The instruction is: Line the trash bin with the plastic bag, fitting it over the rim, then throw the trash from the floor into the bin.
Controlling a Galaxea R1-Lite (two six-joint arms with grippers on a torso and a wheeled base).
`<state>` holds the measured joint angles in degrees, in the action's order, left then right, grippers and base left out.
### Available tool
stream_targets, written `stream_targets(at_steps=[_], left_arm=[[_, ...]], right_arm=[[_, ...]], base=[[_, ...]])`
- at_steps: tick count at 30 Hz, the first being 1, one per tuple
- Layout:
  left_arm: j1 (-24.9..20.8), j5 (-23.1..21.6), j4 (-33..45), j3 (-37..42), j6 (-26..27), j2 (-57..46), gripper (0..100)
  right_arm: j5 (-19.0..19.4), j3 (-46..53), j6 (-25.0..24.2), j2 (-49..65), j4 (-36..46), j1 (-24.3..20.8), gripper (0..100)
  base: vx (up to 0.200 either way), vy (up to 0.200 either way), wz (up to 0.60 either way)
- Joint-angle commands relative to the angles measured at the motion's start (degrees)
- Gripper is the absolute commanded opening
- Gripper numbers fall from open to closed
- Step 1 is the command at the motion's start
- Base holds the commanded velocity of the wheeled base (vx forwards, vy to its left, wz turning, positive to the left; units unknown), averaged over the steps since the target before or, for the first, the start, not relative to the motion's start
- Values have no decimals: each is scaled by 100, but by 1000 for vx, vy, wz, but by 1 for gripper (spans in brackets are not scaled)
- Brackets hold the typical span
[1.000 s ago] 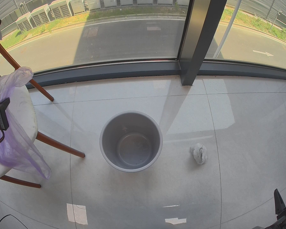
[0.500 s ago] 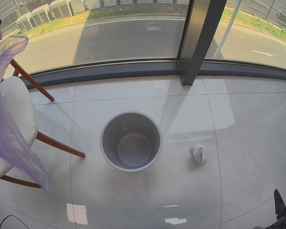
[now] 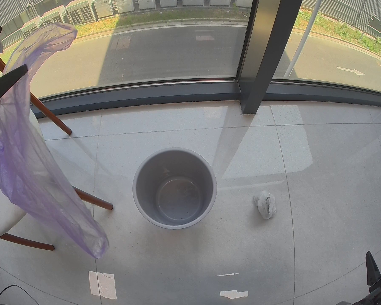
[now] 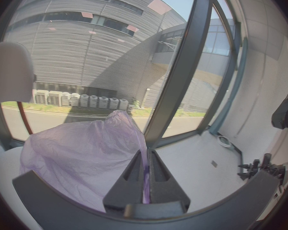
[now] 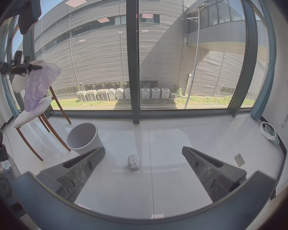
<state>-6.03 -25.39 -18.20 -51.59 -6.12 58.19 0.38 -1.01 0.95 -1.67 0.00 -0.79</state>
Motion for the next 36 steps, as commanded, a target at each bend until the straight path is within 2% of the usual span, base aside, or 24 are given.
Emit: stream_targets(at_steps=[1, 3, 4, 5, 6, 10, 13, 18, 24, 29, 36], left_arm=[[-1110, -247, 1, -431, -21, 800, 0], [-1594, -344, 1, -510, -21, 958, 0], [-1594, -344, 1, -510, -21, 958, 0], [-1884, -458, -8, -545, -21, 1151, 0], [-1981, -511, -8, -554, -21, 1274, 0], [-2148, -721, -26, -589, 32, 1608, 0], [-2332, -1003, -342, -659, 6, 1986, 0], [-2622, -976, -500, -941, -38, 2382, 0], [-2657, -959, -474, -914, -82, 2540, 0], [-2657, -950, -465, -879, -487, 2513, 0], [-2622, -941, -219, -861, -610, 2434, 0]], right_arm=[[-11, 92, -34, 167, 0, 53, 100], [-11, 92, -42, 167, 0, 53, 100], [-11, 92, -42, 167, 0, 53, 100], [-11, 92, -42, 167, -9, 53, 100], [-11, 92, -51, 167, -9, 53, 100], [-20, 92, -69, 167, -9, 53, 100], [-20, 92, -86, 167, -9, 53, 100], [-29, 92, -104, 167, -9, 53, 100], [-29, 92, -104, 167, -9, 53, 100], [-29, 92, -104, 167, -9, 53, 100], [-20, 92, -95, 167, -9, 53, 100]], base=[[0, 0, 0], [0, 0, 0], [0, 0, 0], [0, 0, 0], [0, 0, 0], [0, 0, 0], [0, 0, 0], [0, 0, 0], [0, 0, 0], [0, 0, 0], [0, 0, 0]])
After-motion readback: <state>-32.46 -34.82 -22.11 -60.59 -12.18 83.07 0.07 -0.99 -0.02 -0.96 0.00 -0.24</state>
